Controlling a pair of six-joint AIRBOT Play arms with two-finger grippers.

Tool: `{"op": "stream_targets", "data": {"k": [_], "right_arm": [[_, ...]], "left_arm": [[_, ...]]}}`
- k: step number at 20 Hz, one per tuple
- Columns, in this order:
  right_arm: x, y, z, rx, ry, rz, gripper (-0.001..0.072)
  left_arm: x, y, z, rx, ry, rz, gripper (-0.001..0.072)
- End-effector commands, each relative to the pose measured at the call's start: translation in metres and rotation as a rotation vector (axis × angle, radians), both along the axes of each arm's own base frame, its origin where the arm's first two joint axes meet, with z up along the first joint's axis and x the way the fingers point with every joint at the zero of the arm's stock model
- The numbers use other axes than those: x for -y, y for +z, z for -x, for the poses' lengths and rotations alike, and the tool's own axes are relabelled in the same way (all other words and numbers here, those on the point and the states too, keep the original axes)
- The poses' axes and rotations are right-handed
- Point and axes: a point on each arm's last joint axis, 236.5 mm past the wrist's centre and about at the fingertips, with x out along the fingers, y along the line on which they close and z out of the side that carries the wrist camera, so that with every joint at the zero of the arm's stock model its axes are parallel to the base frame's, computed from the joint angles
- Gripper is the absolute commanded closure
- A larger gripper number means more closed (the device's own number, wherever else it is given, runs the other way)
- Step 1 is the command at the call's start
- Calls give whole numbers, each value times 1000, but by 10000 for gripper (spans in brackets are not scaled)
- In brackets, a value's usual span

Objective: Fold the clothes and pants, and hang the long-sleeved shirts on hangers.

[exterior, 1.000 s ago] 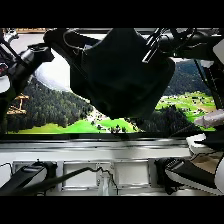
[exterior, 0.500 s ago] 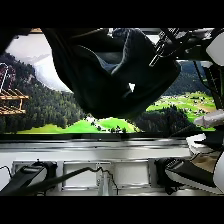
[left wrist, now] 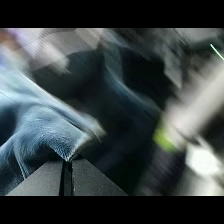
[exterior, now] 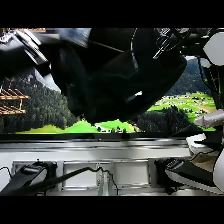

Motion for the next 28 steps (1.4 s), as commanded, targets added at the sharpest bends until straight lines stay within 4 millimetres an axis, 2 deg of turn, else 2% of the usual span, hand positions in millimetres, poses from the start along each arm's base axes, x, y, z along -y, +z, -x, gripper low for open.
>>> {"op": "stream_targets", "data": {"k": [1,4,5,6,7,10,13,17,21,23,26,28], "right_arm": [[9,13,-9,61,-94,-61,664],[15,21,-13,94,-149,-105,664],[20,25,-14,113,-178,-113,664],[28,29,-14,131,-210,-110,664],[41,33,-16,152,-260,-111,664],[96,44,-18,200,-443,-151,664],[159,54,-14,251,-637,-229,664],[234,72,12,352,-884,-322,664],[285,97,47,449,-1011,-305,664],[307,118,64,516,-1066,-300,664],[338,160,91,667,-1126,-294,665],[359,178,113,746,-1187,-297,665]], "left_arm": [[47,-50,52,-133,-239,-71,681],[76,-73,60,-170,-273,-65,661],[83,-82,60,-189,-279,-68,541],[89,-92,59,-210,-280,-72,386],[93,-105,54,-236,-272,-78,323],[98,-151,35,-355,-230,-98,328],[104,-181,32,-490,-228,-105,333],[105,-187,33,-505,-236,-115,338],[104,-193,40,-511,-260,-147,338],[100,-200,42,-504,-265,-188,338],[97,-205,43,-521,-257,-208,338],[98,-205,47,-529,-270,-208,338]]}}
